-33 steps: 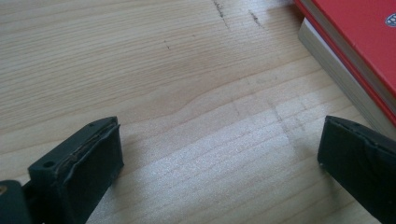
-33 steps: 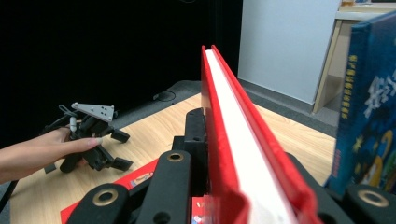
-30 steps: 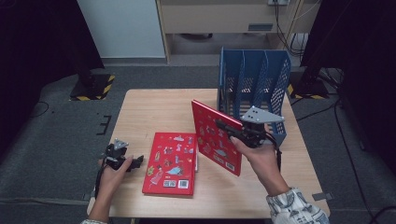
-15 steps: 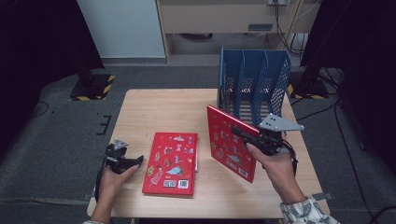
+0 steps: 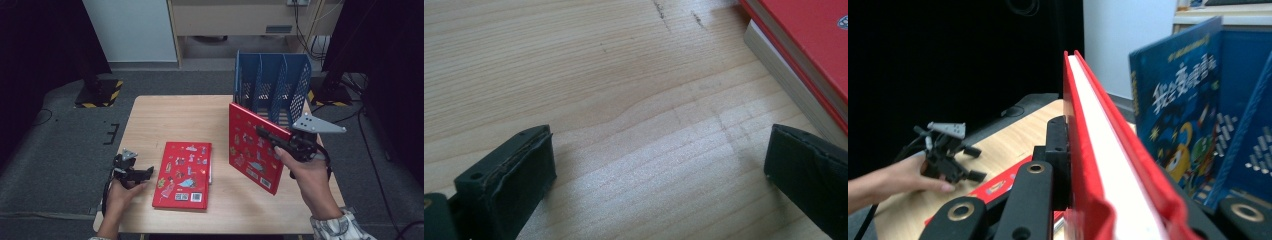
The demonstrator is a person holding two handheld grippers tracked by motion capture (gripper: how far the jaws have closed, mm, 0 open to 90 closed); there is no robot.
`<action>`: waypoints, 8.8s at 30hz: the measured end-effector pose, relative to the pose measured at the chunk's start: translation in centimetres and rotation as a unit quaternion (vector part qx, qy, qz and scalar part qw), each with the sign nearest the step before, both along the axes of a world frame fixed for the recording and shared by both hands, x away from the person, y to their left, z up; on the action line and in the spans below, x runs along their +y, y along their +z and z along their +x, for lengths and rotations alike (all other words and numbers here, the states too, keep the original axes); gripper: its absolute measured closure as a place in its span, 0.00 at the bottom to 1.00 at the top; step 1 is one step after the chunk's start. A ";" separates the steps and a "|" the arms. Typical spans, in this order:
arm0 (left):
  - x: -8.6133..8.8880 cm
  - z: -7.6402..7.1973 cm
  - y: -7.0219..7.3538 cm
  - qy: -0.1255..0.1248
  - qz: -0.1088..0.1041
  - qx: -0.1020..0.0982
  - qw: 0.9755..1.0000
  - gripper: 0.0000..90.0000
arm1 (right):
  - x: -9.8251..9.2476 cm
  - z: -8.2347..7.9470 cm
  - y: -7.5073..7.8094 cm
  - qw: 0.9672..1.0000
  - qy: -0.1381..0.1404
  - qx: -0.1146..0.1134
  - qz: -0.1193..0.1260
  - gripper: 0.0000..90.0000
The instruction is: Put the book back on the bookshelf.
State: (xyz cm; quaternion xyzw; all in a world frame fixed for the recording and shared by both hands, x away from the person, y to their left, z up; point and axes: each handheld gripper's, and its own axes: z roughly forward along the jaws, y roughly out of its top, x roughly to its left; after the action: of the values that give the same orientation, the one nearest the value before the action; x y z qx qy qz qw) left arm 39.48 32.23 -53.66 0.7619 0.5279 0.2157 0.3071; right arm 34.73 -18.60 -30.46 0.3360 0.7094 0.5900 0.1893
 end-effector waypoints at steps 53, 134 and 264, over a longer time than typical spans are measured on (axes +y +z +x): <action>-0.2 0.0 0.0 0.006 0.000 0.000 1.000 0.00 | -4.0 11.6 3.5 0.979 -0.197 0.006 -0.044 0.87; -0.2 0.0 0.0 0.007 0.000 0.000 1.000 0.00 | -0.1 20.4 -4.2 0.957 -0.286 0.023 -0.052 0.87; -0.3 0.0 0.0 0.011 0.001 0.000 1.000 0.00 | 1.6 19.0 -4.3 0.962 -0.258 0.061 -0.063 0.67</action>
State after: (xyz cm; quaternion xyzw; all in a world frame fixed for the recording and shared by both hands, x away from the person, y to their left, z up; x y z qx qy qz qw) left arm 39.46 31.90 -53.66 0.7563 0.5363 0.2190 0.3040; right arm 53.68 -16.99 -34.81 0.5305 0.6441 0.4540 0.3125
